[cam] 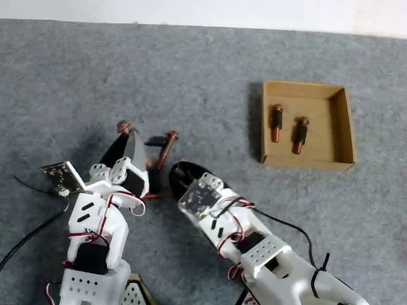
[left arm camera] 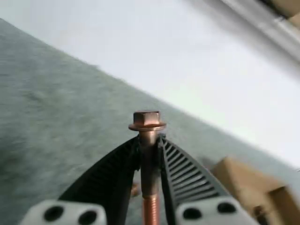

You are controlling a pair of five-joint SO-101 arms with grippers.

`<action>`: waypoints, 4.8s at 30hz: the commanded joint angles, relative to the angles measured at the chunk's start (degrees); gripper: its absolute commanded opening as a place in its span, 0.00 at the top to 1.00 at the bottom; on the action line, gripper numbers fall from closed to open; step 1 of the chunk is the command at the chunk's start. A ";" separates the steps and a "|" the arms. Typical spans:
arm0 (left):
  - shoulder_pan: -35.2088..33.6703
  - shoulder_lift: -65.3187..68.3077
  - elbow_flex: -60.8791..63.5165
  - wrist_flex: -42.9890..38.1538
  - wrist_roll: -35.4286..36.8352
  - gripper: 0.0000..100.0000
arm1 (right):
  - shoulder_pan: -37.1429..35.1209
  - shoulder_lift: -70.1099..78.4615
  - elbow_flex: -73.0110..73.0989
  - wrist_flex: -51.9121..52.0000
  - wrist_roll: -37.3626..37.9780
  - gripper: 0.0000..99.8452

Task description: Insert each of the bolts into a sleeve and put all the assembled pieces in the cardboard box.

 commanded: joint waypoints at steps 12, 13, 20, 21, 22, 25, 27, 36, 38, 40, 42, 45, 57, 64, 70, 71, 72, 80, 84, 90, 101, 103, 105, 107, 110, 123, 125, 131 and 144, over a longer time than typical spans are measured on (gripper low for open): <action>-3.56 -0.84 -5.41 14.77 -9.23 0.99 | 7.78 -1.45 -0.75 -1.54 0.53 1.00; -4.44 -0.84 -5.49 14.77 -9.23 0.99 | 7.96 -1.45 -0.75 -1.54 0.53 1.00; -5.23 2.42 -5.67 14.68 -10.11 0.99 | 8.04 -1.36 -0.75 -1.54 0.62 1.00; -5.05 4.88 -6.11 14.24 -10.20 0.99 | 8.04 -1.36 -0.75 -1.54 0.62 1.00; -4.97 7.96 -7.16 13.19 -10.29 0.99 | 8.04 -1.36 -0.75 -1.54 0.62 1.00; -5.14 20.53 -10.95 9.93 -10.37 0.99 | 8.04 -1.36 -0.75 -1.36 0.44 1.00; -5.32 30.46 -14.73 8.53 -10.37 0.99 | 8.04 -1.36 -0.75 -1.27 0.44 1.00; -9.01 73.89 -35.12 8.26 -10.37 0.99 | 8.66 -1.36 -0.75 -1.27 0.62 1.00; -9.45 81.27 -38.90 8.26 -10.37 0.99 | 9.36 -1.36 -0.92 -1.27 0.53 1.00; -10.33 86.64 -42.42 8.35 -10.37 0.99 | 9.63 -1.36 -1.01 -1.27 0.44 1.00; -11.56 90.42 -45.14 8.35 -10.37 0.99 | 9.71 -1.36 -1.01 -1.27 0.44 1.00; -12.35 94.37 -47.87 8.35 -10.37 0.99 | 9.89 -1.36 -1.01 -1.27 0.53 1.00; -12.18 107.91 -63.16 24.26 -10.37 0.99 | 9.89 -1.36 -1.01 -1.27 0.62 1.00; -12.18 110.55 -66.07 27.08 -10.37 0.99 | 9.89 -1.36 -1.01 -1.27 0.62 1.00; -12.09 110.37 -66.07 27.25 -10.46 0.99 | 9.89 -1.36 -1.01 -1.27 0.62 1.00; -12.00 110.29 -66.07 27.25 -10.55 0.99 | 9.89 -1.36 -1.01 -1.27 0.62 1.00; -11.65 110.20 -66.07 27.25 -10.55 0.99 | 9.89 -1.36 -1.01 -1.27 0.62 1.00; -11.38 92.44 -54.37 23.12 -10.55 1.00 | 9.63 -1.36 -1.01 -1.27 0.62 1.00; -11.21 81.36 -43.74 13.89 -10.55 1.00 | 9.54 -1.45 -1.01 -1.45 0.35 1.00; -11.12 66.77 -31.87 2.55 -10.46 0.99 | 6.11 -1.45 -0.66 -1.45 0.35 1.00; -5.05 46.64 -18.51 -17.23 -10.11 0.99 | 2.95 -1.36 -0.57 -1.19 0.35 1.00; -2.68 43.03 -16.57 -19.52 -10.11 0.99 | 2.95 -1.36 -0.57 -1.19 0.35 1.00; -1.19 39.34 -14.99 -21.19 -10.11 0.99 | 2.95 -1.36 -0.57 -1.19 0.35 1.00; -0.57 35.65 -14.29 -22.51 -10.11 0.99 | 2.95 -1.36 -0.57 -1.19 0.26 1.00; -0.48 30.73 -13.14 -23.38 -10.11 0.99 | 2.95 -1.36 -0.57 -1.19 0.26 1.00; 12.79 16.92 -2.77 -23.56 -10.11 0.99 | 2.95 -1.45 -0.57 -1.36 0.35 1.00; 12.79 15.52 -1.54 -23.56 -10.11 0.99 | 2.95 -1.45 -0.57 -1.36 0.35 1.00; 13.23 12.44 1.63 -23.38 -6.07 0.99 | 3.03 -1.89 -0.57 -1.45 0.35 1.00; 13.14 12.00 1.63 -18.20 -0.79 0.99 | 3.21 -1.98 -0.57 -1.54 0.35 1.00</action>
